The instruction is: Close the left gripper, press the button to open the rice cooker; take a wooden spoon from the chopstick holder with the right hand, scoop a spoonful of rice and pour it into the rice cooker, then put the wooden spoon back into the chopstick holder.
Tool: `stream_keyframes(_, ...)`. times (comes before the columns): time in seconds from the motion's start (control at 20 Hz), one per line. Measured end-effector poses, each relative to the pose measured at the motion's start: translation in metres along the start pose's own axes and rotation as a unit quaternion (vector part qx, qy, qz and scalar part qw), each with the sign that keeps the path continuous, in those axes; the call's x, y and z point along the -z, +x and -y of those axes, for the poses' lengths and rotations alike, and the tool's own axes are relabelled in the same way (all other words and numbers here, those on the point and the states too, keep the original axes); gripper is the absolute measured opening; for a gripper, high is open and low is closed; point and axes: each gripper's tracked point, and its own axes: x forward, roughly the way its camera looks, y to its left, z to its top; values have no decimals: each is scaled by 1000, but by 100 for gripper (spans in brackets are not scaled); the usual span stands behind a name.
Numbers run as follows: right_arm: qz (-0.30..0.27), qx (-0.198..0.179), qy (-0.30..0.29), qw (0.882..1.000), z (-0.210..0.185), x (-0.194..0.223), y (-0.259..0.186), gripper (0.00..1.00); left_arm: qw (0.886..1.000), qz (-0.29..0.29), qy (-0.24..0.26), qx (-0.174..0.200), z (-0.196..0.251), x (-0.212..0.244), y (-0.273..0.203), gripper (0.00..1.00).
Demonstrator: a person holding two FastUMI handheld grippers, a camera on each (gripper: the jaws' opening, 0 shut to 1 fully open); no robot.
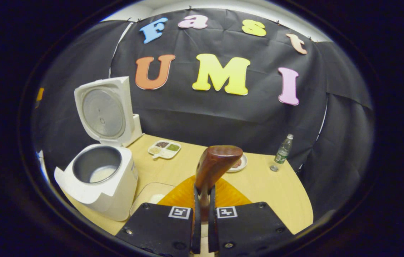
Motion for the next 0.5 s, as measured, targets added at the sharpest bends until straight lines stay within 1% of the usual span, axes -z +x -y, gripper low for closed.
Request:
stream_keyframes(0.15, -13, 18, -18, 1000, -9, 23, 16, 13, 1000, -5, 10, -5, -13, 2, -5, 94)
stream_keyframes(0.25, -17, 49, -35, 998, -8, 34, 25, 13, 1000, -10, 13, -6, -19, 5, -5, 94)
stream_keyframes(0.3, -19, 58, -41, 997, -9, 39, 28, 13, 1000, -13, 14, -8, -21, 6, -5, 94)
stream_keyframes(0.4, -30, 63, -44, 997, -16, 52, 34, 13, 1000, -18, 11, -9, -27, 8, -7, 94)
stream_keyframes(0.5, -46, 51, -30, 997, -26, 67, 39, 13, 1000, -19, 13, -12, -30, 9, -8, 94)
